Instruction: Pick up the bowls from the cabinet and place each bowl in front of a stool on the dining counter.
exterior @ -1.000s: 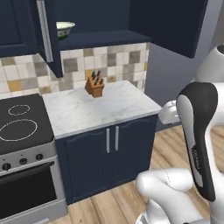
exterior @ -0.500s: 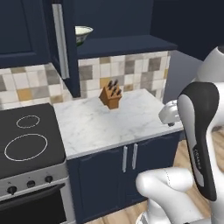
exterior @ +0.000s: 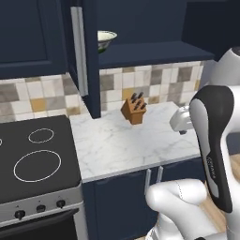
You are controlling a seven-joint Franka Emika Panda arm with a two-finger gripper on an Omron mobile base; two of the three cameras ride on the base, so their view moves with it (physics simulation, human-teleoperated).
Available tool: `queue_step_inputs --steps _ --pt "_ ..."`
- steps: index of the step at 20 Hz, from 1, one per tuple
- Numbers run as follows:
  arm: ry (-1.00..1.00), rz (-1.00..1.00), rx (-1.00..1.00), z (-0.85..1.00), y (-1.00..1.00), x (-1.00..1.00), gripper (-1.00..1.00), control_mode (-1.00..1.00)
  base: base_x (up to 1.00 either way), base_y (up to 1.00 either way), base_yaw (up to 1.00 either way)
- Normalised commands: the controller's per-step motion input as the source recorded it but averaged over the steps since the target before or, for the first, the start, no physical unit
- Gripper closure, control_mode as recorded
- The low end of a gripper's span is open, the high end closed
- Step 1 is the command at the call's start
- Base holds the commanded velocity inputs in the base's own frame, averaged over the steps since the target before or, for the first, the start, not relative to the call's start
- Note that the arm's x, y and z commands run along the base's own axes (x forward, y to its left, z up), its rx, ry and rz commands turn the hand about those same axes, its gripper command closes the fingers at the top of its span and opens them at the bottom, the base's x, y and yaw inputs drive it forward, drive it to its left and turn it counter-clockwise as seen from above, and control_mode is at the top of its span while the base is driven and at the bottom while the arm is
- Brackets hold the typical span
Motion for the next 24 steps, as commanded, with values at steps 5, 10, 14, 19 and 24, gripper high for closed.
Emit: queue_step_inputs --steps 5,10,14,19,24 --pt "0.00 0.00 0.00 0.00 0.00 0.00 -1.00 1.00 0.05 0.22 0.14" --pt "0.00 0.00 0.00 0.00 0.00 0.00 -1.00 1.00 0.28 0.13 0.14" --pt "0.00 0.00 0.00 0.00 0.00 0.00 -1.00 1.00 0.45 0.15 0.11" --pt "0.00 0.00 0.00 0.00 0.00 0.00 -1.00 1.00 0.50 0.03 0.07" --pt "0.00 0.00 0.00 0.00 0.00 0.00 -1.00 1.00 0.37 0.00 0.02"
